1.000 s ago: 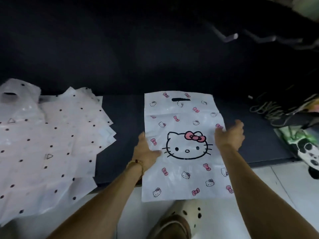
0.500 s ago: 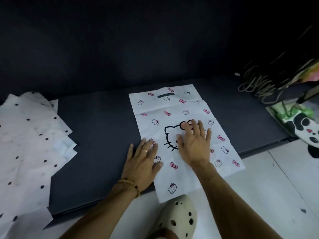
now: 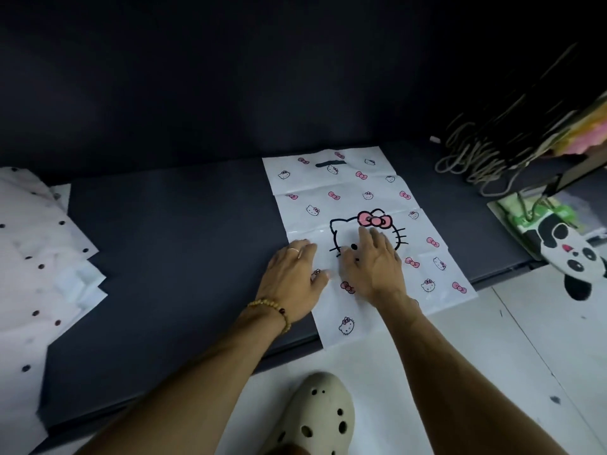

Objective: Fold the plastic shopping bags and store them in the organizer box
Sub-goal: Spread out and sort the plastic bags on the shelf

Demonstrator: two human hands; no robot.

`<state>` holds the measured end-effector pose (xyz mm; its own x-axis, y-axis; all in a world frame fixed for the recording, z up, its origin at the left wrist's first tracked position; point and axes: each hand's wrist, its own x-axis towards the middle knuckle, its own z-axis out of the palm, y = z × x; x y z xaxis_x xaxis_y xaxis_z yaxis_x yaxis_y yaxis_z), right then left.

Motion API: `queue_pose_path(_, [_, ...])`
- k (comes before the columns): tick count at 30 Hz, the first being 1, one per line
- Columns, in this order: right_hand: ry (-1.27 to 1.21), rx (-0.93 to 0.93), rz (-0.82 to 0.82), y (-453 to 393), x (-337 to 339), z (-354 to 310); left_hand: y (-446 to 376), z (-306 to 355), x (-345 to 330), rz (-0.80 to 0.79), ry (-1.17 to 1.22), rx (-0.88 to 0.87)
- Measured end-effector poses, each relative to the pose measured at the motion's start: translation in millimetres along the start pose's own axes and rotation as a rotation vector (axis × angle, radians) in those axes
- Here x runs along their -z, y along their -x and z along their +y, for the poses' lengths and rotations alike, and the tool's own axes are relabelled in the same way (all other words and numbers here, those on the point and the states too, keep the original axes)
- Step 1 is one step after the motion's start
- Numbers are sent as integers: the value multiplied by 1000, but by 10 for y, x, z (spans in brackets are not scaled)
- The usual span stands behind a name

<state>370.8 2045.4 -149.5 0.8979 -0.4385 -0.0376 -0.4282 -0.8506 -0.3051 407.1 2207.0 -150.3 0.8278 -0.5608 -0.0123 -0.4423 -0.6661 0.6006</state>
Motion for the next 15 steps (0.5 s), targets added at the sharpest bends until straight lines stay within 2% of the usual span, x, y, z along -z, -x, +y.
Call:
queue_pose_path(3, [-194, -17, 48, 187, 68, -361, 318, 37, 249, 121, 355, 152])
queue_pose_path(7, [-508, -79, 26, 532, 126, -1048, 929, -169, 705, 288, 636, 329])
queue_pose_path(11, [-688, -19, -42, 898, 74, -1850, 1707, -572, 1220, 445, 760, 501])
queue_pose_path(15, [-729, 112, -193, 1280, -99, -2678, 2497, -1124, 1720, 637, 790, 735])
